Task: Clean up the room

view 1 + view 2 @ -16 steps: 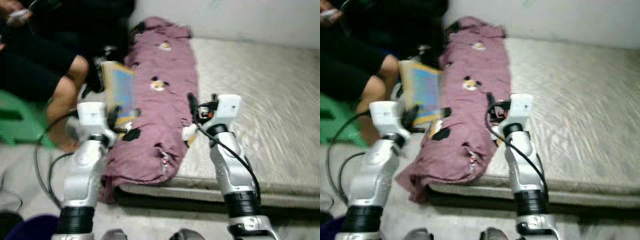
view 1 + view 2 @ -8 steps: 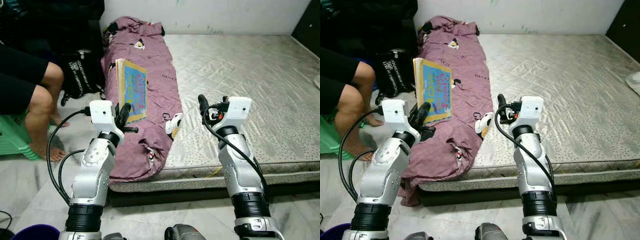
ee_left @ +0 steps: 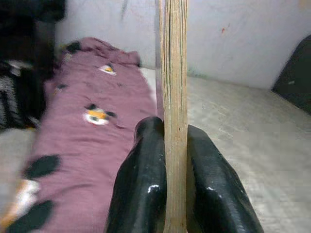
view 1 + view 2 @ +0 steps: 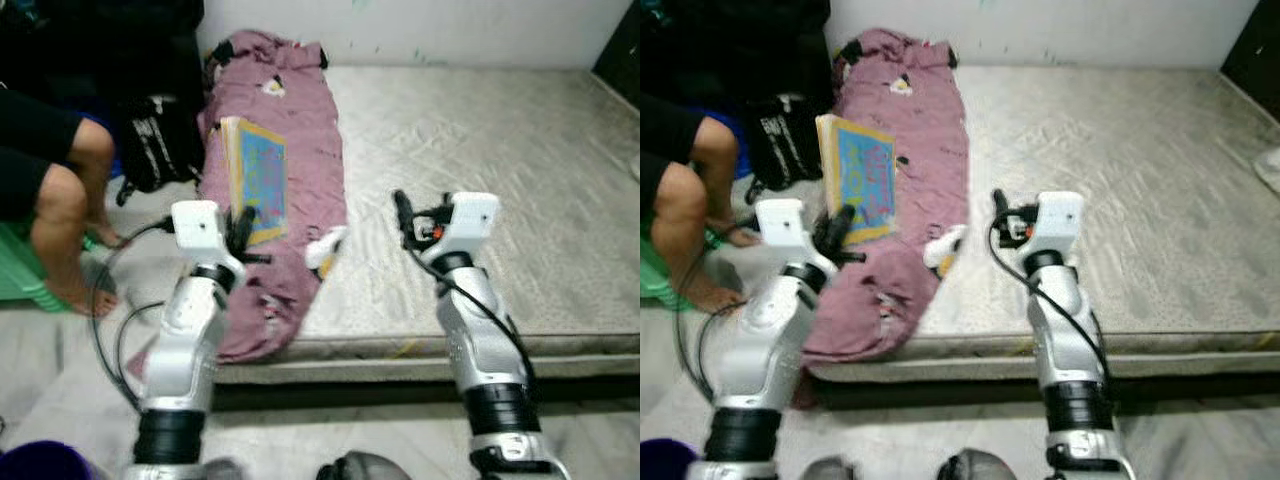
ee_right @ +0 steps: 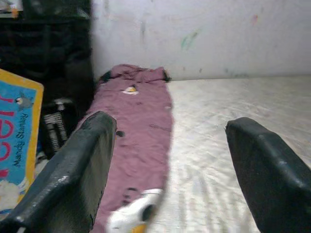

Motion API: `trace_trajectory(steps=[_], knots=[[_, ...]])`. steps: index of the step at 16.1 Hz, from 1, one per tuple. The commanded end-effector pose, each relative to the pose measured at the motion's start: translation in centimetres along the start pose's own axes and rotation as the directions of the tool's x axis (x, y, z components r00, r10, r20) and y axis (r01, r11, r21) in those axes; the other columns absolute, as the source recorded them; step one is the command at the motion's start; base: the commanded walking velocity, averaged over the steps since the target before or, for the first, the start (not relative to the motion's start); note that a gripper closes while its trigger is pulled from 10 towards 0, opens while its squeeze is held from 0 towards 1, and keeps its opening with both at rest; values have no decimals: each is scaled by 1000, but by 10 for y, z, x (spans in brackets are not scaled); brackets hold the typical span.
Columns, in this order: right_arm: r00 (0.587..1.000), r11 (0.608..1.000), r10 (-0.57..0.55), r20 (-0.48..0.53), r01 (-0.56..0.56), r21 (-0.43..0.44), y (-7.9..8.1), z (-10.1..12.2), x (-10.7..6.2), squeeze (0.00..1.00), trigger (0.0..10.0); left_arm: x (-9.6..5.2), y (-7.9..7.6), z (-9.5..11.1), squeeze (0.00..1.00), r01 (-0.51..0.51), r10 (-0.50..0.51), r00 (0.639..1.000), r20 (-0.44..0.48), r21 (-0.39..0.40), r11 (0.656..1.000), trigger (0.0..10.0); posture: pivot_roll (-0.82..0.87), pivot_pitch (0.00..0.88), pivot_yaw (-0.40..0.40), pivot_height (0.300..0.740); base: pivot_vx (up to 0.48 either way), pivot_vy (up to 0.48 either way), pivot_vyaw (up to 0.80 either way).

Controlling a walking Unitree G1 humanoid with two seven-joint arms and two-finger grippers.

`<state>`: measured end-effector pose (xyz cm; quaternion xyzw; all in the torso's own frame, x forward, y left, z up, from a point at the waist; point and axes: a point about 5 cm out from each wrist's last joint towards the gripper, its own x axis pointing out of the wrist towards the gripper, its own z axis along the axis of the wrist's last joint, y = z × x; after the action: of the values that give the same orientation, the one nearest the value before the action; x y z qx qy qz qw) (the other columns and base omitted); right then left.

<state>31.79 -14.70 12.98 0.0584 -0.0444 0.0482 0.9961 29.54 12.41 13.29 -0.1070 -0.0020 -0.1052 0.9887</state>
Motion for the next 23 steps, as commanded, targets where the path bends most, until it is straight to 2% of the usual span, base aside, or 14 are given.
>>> trace_trajectory(steps=[1,10,23], knots=[[1000,1000,-1,9,1,0,2,1,1,0,10000,1,-1,14,0,17,-18,998,64,21,1000,10000,-42,0,-15,740,0,0,0],[1000,1000,-3,10,3,-9,1,2,1,0,10000,0,-5,16,0,70,-71,994,85,15,997,10000,-45,0,-17,740,0,0,0],[1000,1000,-10,16,10,-17,-2,3,3,0,10000,-1,-5,16,0,80,-81,993,85,17,997,10000,-44,0,-16,740,358,0,0]])
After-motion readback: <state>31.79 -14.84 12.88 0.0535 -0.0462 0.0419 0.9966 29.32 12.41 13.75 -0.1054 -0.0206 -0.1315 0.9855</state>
